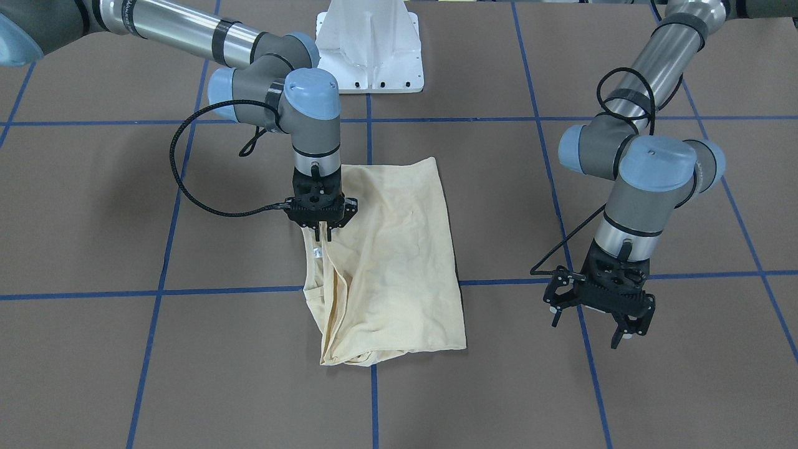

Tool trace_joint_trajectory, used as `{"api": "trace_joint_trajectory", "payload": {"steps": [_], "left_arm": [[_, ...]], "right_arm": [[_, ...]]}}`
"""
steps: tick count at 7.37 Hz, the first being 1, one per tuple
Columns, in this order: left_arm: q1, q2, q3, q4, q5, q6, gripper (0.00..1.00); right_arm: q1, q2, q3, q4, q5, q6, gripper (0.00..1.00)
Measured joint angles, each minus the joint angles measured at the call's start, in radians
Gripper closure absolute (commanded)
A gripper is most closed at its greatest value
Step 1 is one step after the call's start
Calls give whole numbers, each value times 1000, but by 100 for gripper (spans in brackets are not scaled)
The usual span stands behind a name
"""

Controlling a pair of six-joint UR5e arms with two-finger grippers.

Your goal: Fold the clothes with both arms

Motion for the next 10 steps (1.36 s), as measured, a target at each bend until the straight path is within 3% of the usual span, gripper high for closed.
{"api": "trace_joint_trajectory", "payload": {"steps": [2, 6, 7, 8, 10], "left_arm": [[0, 0, 0, 0, 0, 0, 0], [0, 0, 0, 0, 0, 1, 0], [0, 0, 0, 0, 0, 0, 0], [0, 0, 0, 0, 0, 0, 0], [0, 0, 0, 0, 0, 1, 0]], "right_arm": [[0, 1, -1, 0, -1, 2, 79], [-2, 3, -11, 2, -4, 4, 73], [-3, 6, -21, 3, -4, 4, 91], [-3, 10, -26, 4, -4, 5, 100], [-3, 19, -29, 0, -4, 5, 100]]}}
